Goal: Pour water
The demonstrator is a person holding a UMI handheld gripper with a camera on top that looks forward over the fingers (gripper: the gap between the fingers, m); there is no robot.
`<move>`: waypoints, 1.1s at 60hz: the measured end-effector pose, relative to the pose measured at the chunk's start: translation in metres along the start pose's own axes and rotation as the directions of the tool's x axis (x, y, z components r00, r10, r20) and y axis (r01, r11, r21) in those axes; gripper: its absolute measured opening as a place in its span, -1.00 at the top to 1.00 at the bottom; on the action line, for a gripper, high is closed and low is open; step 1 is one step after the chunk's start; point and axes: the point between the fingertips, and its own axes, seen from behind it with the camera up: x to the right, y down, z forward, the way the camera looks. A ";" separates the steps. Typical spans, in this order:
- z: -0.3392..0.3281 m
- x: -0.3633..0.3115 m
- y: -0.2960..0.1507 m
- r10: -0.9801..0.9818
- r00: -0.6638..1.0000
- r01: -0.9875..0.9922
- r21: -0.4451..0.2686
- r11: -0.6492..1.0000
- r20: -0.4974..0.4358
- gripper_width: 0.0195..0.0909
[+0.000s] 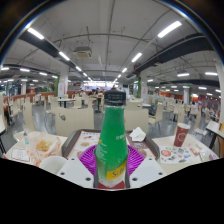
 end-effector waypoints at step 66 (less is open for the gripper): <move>-0.164 0.040 0.037 -0.024 0.999 0.028 -0.095 0.995 0.049 -0.84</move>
